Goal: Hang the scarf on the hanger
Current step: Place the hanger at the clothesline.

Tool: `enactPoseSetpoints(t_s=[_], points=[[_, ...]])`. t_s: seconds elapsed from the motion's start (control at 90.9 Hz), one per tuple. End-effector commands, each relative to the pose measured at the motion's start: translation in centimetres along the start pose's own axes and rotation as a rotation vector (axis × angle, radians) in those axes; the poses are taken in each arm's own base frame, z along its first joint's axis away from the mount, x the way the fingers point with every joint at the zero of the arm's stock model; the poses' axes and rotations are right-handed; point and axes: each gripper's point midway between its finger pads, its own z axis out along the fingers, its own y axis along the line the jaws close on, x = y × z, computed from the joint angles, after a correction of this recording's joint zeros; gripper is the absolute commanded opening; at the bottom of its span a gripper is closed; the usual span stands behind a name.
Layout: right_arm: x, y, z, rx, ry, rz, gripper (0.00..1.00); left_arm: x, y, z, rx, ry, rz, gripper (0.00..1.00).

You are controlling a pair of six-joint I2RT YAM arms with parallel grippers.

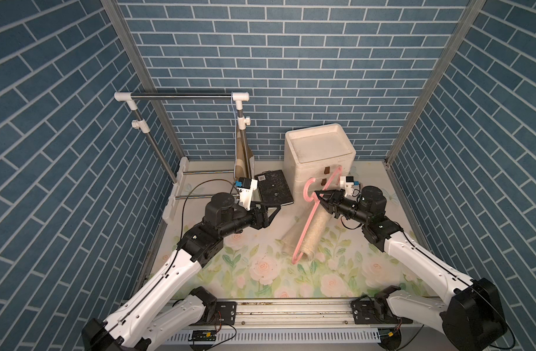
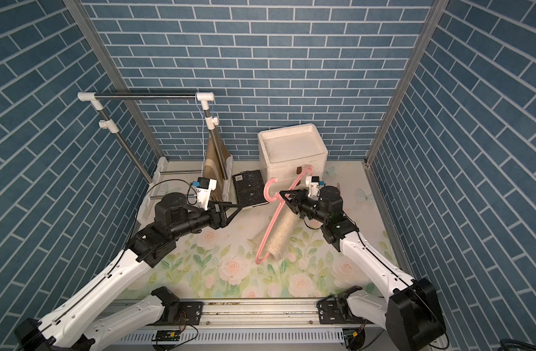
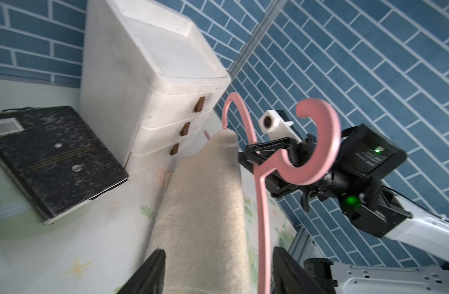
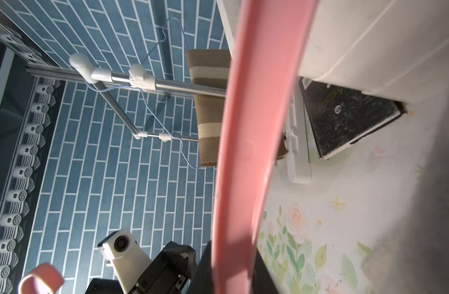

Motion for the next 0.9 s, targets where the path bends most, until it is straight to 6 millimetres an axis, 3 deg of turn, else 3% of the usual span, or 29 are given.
enactPoseSetpoints(t_s=[0.0,0.121,0.418,0.594,0.737,0.891], points=[[-2.4,2.8,-1.0,-0.054,-0.138,0.019,0.00,-0.1,-2.2,1.6,-0.010,0.051,0.094,0.71],[-3.5,3.9,-1.5,-0.096,-0.198,0.032,0.00,0.4,-4.6,3.8,-0.009,0.107,0.194,0.71],[-4.4,7.0,-2.1,-0.178,-0.235,0.011,0.00,2.9,-4.0,6.9,-0.015,0.175,0.244,0.71],[-4.4,7.9,-2.2,-0.212,-0.228,0.008,0.00,4.4,-4.0,8.3,0.023,0.220,0.244,0.64],[-4.3,8.7,-2.3,-0.242,-0.225,-0.002,0.00,5.5,-3.6,9.3,0.021,0.261,0.243,0.49],[-4.2,9.1,-2.2,-0.261,-0.214,-0.014,0.00,5.4,-3.2,9.7,-0.001,0.265,0.258,0.22]])
